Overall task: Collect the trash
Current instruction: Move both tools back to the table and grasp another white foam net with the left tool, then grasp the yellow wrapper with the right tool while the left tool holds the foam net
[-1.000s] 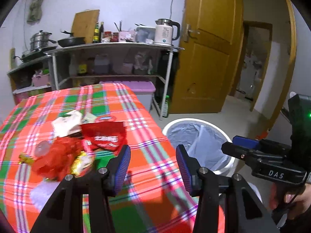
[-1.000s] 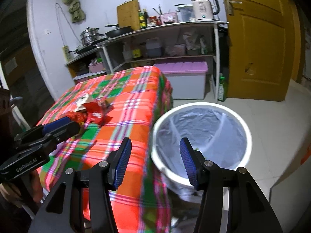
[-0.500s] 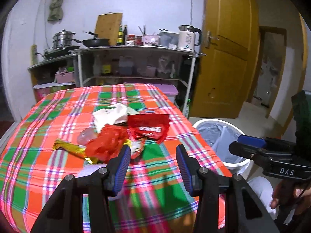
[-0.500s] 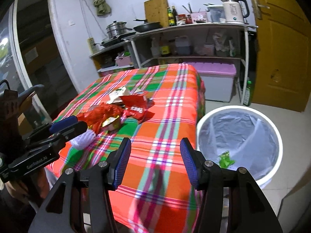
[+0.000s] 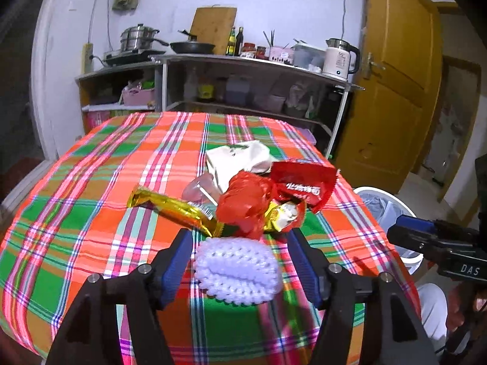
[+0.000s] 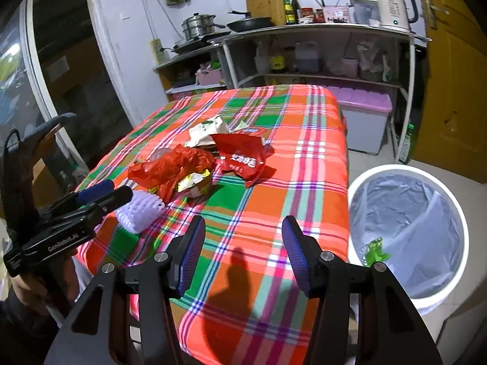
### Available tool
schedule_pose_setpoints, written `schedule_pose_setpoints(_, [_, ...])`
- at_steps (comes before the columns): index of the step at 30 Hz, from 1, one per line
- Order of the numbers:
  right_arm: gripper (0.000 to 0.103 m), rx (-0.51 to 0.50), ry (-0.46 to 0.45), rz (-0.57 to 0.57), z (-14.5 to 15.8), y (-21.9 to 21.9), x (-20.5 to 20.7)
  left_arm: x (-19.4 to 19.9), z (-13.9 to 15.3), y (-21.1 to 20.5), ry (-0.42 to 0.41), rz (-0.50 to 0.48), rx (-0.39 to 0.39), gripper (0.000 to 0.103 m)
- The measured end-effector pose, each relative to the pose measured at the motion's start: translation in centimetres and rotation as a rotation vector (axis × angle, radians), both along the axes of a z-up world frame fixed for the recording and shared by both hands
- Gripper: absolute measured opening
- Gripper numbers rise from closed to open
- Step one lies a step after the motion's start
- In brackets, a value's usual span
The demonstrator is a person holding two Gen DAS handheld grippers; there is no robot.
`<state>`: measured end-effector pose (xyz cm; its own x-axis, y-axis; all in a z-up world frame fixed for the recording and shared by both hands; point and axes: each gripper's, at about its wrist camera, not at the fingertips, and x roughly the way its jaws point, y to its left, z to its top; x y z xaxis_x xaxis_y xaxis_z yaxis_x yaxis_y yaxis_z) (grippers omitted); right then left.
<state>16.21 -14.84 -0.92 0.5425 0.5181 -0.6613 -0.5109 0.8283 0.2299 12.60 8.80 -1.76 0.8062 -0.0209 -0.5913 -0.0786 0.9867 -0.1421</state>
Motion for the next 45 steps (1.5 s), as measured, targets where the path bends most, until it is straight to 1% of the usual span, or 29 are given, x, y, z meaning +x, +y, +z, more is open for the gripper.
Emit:
schedule_pose_setpoints(10, [0.053, -0.02, 0.026, 0.017, -0.8, 2.0, 1.8, 1.9, -3.1, 0.6, 0.083, -0.022, -0.063, 0.065])
schedule_pose_setpoints(12, [0.053, -0.02, 0.03, 0.021, -0.9, 2.3, 2.1, 2.1, -3.6, 0.7, 0.097, -0.031, -0.085, 0.065])
schedule_pose_setpoints(13, [0.053, -0.02, 0.033, 0.027, -0.9, 2.7, 2.3, 2.2, -3.8, 0.8, 0.1, -0.034, -0.091, 0.064])
schedule_pose_setpoints(14, [0.053, -0.02, 0.036, 0.032, -1.0, 3.0, 2.5, 2.2, -3.9, 0.8, 0.102, -0.036, -0.09, 0.059])
schedule_pose_setpoints(17, [0.053, -0.018, 0.043, 0.052, -1.1, 4.1, 3.0, 2.0, -4.0, 0.9, 0.096, -0.046, -0.095, 0.052])
schedule_pose_setpoints(23, [0.053, -0.004, 0.067, 0.088, -1.5, 6.5, 4.1, 1.3, -3.8, 1.2, 0.073, -0.054, -0.102, 0.045])
schedule_pose_setpoints(35, [0.053, 0.003, 0.121, 0.106, -2.8, 10.5, 6.4, 0.7, -3.6, 1.9, 0.056, -0.07, -0.119, 0.044])
schedule_pose_setpoints(37, [0.05, 0.002, 0.134, 0.103, -3.1, 10.9, 6.7, 0.6, -3.5, 2.0, 0.054, -0.073, -0.118, 0.044])
schedule_pose_setpoints(39, [0.04, 0.002, 0.15, 0.101, -3.5, 11.2, 6.9, 0.5, -3.5, 1.9, 0.051, -0.077, -0.116, 0.044])
schedule_pose_setpoints(40, [0.04, 0.003, 0.148, 0.1, -3.6, 11.2, 6.8, 0.5, -3.5, 1.8, 0.051, -0.078, -0.115, 0.044])
schedule_pose_setpoints(42, [0.027, -0.003, 0.135, 0.096, -3.5, 11.1, 6.6, 0.4, -3.5, 1.8, 0.051, -0.08, -0.112, 0.044])
schedule_pose_setpoints(45, [0.025, 0.004, 0.13, 0.092, -3.3, 10.8, 6.5, 0.3, -3.4, 1.5, 0.049, -0.082, -0.108, 0.044])
